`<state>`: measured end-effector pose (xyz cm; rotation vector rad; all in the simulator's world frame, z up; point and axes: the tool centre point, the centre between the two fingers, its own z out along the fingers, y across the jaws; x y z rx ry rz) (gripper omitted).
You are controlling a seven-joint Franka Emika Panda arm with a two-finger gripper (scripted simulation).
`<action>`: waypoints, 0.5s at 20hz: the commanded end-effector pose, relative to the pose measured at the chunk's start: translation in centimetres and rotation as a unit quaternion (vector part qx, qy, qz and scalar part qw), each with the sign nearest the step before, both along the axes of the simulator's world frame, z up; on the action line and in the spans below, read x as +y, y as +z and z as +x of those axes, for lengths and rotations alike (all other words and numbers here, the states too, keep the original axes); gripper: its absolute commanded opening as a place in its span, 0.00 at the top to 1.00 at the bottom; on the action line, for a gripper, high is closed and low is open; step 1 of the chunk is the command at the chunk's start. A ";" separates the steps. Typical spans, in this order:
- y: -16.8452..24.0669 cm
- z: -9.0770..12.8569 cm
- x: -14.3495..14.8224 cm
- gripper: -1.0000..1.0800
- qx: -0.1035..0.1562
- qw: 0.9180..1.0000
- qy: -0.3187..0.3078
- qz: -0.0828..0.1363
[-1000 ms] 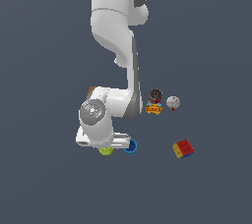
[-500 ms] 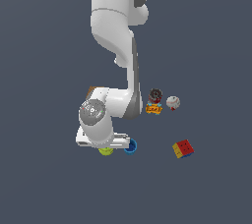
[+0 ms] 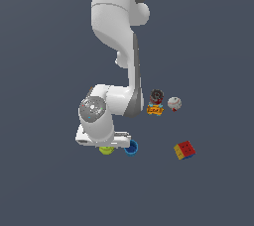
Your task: Pick up a designated object from a clutter of objects.
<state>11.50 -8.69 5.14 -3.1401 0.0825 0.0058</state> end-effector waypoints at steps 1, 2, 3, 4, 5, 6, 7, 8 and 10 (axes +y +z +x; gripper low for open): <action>1.0 -0.3 -0.1 1.00 -0.001 1.000 0.000 0.000; 1.4 -0.5 -0.1 1.00 -0.001 1.000 0.000 0.000; 1.8 -0.8 -0.1 1.00 -0.001 1.000 0.000 0.000; 2.3 -1.0 -0.1 1.00 -0.001 1.000 0.000 0.000; 2.9 -1.3 -0.1 1.00 -0.001 1.000 0.000 0.000; 3.5 -1.6 -0.2 1.00 -0.001 1.000 0.000 0.000; 4.1 -1.9 -0.2 1.00 -0.001 1.000 0.000 0.000; 4.8 -2.3 -0.2 1.00 -0.001 1.000 0.000 0.000; 6.3 -3.1 -0.3 1.00 -0.002 1.000 0.000 0.000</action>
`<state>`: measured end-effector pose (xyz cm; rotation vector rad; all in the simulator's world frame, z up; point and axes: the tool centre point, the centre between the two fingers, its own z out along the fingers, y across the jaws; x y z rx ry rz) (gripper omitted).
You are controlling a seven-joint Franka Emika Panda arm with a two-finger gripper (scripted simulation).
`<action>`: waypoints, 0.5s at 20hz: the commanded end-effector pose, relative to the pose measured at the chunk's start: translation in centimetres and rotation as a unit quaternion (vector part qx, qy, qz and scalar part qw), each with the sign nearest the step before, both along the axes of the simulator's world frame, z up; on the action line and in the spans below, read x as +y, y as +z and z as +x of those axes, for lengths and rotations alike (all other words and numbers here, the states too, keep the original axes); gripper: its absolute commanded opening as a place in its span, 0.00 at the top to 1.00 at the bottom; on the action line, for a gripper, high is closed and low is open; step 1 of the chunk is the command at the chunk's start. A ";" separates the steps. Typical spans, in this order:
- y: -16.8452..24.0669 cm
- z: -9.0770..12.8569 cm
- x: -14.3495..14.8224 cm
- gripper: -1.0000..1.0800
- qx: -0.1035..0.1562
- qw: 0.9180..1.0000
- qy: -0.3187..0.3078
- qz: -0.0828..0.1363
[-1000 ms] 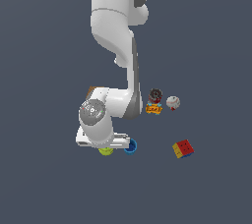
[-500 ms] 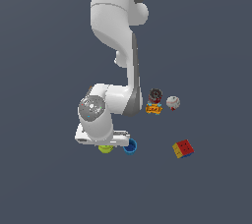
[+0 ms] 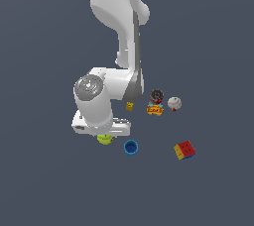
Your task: Pick up a designated object from a clutter of objects.
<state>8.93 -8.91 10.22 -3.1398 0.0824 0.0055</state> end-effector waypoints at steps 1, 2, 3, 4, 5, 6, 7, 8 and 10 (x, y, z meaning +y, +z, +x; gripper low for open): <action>2.1 -0.9 -0.1 1.00 -0.001 1.000 0.000 0.000; 2.9 -1.3 -0.1 1.00 -0.001 1.000 0.000 0.000; 3.7 -1.8 -0.2 1.00 -0.001 1.000 0.000 0.000; 4.6 -2.2 -0.2 1.00 -0.001 1.000 0.000 0.000; 5.4 -2.6 -0.3 1.00 -0.001 1.000 0.000 0.000; 6.3 -3.0 -0.3 1.00 -0.001 1.000 0.000 0.000; 7.2 -3.5 -0.3 1.00 -0.001 1.000 0.000 0.000; 8.0 -3.9 -0.4 1.00 -0.001 1.000 0.000 0.000; 9.8 -4.8 -0.5 1.00 -0.001 1.000 0.000 0.000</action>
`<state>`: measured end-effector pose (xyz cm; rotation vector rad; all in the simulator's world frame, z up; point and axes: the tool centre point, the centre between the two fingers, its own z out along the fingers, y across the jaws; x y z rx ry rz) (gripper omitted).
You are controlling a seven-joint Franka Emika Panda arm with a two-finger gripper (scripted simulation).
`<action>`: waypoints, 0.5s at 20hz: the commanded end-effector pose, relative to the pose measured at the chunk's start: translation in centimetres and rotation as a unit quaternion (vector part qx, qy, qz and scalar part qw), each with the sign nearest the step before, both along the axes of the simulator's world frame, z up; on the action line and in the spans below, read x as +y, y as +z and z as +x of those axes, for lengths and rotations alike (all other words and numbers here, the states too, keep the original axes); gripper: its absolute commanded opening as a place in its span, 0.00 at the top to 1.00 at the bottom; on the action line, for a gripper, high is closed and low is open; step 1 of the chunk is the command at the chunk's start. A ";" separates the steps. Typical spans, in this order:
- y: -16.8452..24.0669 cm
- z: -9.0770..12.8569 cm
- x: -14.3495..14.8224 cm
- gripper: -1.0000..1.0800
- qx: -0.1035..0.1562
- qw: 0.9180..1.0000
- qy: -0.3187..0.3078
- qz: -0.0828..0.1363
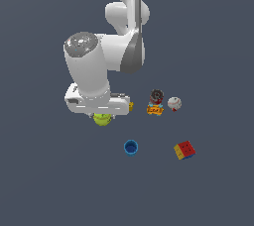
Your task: Pick up a designated object from a clutter of objects.
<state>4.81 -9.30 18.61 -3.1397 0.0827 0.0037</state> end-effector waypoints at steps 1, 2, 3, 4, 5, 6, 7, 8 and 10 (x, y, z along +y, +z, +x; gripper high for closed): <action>2.3 -1.1 -0.1 1.00 -0.001 1.000 0.000 0.000; 3.3 -1.6 -0.1 1.00 -0.001 1.000 0.000 0.000; 4.2 -2.0 -0.2 1.00 -0.001 1.000 0.000 0.000; 5.1 -2.5 -0.2 1.00 -0.001 1.000 0.000 0.000; 6.1 -2.9 -0.3 1.00 -0.001 1.000 0.000 0.000; 7.1 -3.4 -0.3 1.00 -0.001 1.000 0.000 0.000; 8.1 -3.8 -0.4 1.00 -0.001 1.000 0.000 0.000; 9.0 -4.3 -0.4 1.00 -0.001 1.000 0.000 0.000; 10.8 -5.1 -0.5 1.00 -0.001 1.000 0.000 0.000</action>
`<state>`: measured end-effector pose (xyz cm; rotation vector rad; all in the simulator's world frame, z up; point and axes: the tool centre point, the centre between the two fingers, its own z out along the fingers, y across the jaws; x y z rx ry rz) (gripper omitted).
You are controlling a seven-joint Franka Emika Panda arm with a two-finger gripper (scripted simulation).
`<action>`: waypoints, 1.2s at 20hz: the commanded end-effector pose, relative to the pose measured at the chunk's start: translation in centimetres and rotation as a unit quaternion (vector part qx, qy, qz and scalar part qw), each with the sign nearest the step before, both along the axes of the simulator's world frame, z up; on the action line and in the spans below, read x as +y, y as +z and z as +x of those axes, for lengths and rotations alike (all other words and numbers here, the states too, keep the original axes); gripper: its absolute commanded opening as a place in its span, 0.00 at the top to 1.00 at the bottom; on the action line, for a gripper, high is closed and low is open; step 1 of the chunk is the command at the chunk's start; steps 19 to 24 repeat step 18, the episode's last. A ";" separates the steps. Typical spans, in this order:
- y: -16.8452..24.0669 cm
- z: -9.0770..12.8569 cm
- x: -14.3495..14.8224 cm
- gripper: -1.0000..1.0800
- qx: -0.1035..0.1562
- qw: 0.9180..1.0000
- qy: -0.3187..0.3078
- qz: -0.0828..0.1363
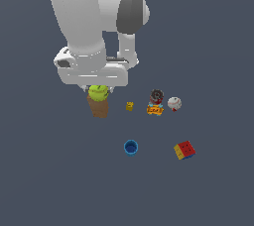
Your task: Pick up a designated object from a clutter of objects.
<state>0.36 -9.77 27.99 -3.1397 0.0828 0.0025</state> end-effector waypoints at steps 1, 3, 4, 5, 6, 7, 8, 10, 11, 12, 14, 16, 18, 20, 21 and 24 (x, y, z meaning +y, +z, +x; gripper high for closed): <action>2.3 -1.1 -0.1 1.00 -0.001 1.000 0.000 0.000; 3.9 -1.8 -0.2 1.00 -0.001 1.000 0.000 0.000; 4.7 -2.1 -0.2 1.00 -0.001 1.000 0.000 0.000; 5.4 -2.4 -0.3 1.00 -0.001 1.000 0.000 0.000; 6.1 -2.7 -0.3 1.00 -0.001 1.000 0.000 0.000; 6.7 -3.0 -0.4 1.00 -0.001 1.000 0.000 0.000; 7.3 -3.3 -0.4 1.00 -0.001 1.000 0.000 0.000; 8.3 -3.7 -0.5 1.00 -0.001 1.000 0.000 0.000; 8.7 -3.8 -0.5 1.00 -0.001 1.000 0.000 0.000; 9.0 -4.0 -0.5 1.00 -0.001 1.000 0.000 0.000; 9.6 -4.2 -0.5 1.00 -0.001 1.000 0.000 0.000; 9.9 -4.3 -0.6 1.00 -0.001 1.000 0.000 0.000; 10.0 -4.3 -0.6 1.00 -0.001 1.000 0.000 0.000; 10.0 -4.3 -0.6 1.00 -0.001 1.000 0.000 0.000; 10.0 -4.3 -0.6 1.00 -0.001 1.000 0.000 0.000; 10.0 -4.3 -0.6 1.00 -0.001 1.000 0.000 0.000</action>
